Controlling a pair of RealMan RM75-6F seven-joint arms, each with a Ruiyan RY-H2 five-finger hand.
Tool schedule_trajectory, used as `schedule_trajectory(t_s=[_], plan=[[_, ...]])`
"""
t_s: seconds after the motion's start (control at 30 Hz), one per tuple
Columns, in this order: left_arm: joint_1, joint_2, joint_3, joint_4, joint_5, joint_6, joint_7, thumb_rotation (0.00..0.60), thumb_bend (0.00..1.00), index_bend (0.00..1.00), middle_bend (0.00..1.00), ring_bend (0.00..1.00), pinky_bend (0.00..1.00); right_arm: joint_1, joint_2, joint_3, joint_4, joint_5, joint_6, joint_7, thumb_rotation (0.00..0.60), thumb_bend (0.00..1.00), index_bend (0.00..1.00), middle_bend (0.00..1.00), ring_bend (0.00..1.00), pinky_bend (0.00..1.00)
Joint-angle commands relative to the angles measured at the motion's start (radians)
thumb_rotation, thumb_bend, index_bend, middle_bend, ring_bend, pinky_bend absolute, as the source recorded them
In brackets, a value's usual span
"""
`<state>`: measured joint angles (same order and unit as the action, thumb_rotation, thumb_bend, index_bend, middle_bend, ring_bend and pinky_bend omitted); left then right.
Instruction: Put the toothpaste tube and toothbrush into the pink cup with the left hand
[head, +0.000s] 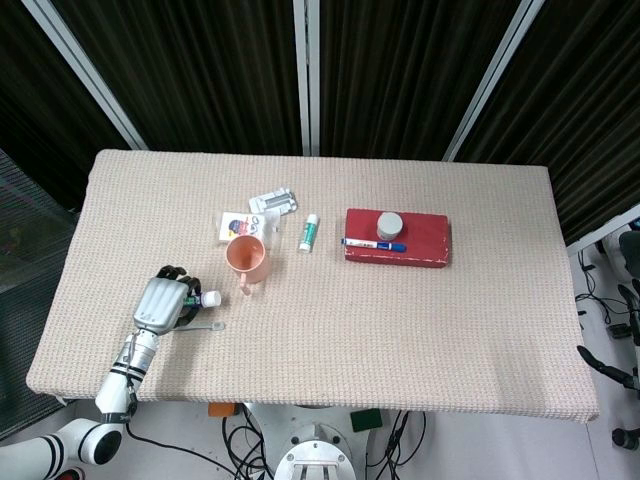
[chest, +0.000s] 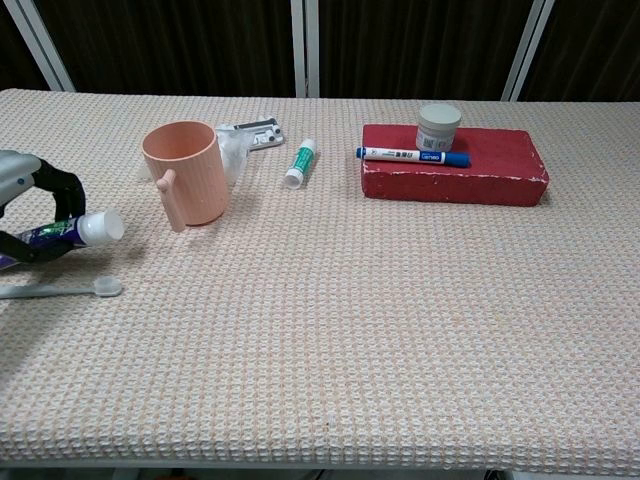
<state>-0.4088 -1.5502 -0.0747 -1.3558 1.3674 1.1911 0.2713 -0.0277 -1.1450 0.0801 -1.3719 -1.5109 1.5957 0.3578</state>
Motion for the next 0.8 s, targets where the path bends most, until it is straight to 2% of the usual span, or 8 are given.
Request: schedule_trajectory(t_s=[0.03,0.2,0.27,0.37,0.47,0.63,0.8], plan=[[0.028,0.031,-0.034,0.007,0.043,0.101,-0.125,0.6,0.38,0.6,0.55,0.29,0.25,-0.001,0.0,0.003,0.002,0.003,0.003,0.002,0.574,0.33,0.0,0.0,0.0,0.0],[0.058,0.049,-0.122,0.033,0.039,0.239,-0.28,0.6,0.38,0.61,0.56,0.31,0.23,-0.004,0.0,0.003,0.006,0.002,0.007,0.014,0.573,0.33,0.0,0.0,0.0,0.0],[0.065,0.066,-0.184,-0.005,0.009,0.273,-0.417,0.6,0.38,0.61,0.56,0.31,0.23,-0.005,0.001,0.004,0.006,0.002,0.009,0.018,0.573,0.33,0.0,0.0,0.0,0.0],[0.065,0.105,-0.244,-0.086,-0.023,0.264,-0.593,0.6,0.38,0.62,0.57,0.31,0.23,-0.005,0.002,0.005,0.004,0.001,0.013,0.02,0.573,0.33,0.0,0.0,0.0,0.0],[0.051,0.138,-0.27,-0.153,-0.032,0.224,-0.697,0.6,0.38,0.63,0.59,0.31,0.23,-0.005,0.004,0.007,-0.001,0.0,0.014,0.019,0.573,0.33,0.0,0.0,0.0,0.0],[-0.007,0.136,-0.295,-0.2,-0.042,0.144,-0.752,0.6,0.38,0.64,0.59,0.31,0.23,-0.002,0.009,0.008,-0.01,0.001,0.009,0.011,0.574,0.33,0.0,0.0,0.0,0.0],[-0.086,0.066,-0.326,-0.185,-0.07,0.099,-0.72,0.6,0.38,0.64,0.59,0.31,0.23,0.001,0.018,0.004,-0.015,-0.004,0.001,0.014,0.572,0.35,0.0,0.0,0.0,0.0]])
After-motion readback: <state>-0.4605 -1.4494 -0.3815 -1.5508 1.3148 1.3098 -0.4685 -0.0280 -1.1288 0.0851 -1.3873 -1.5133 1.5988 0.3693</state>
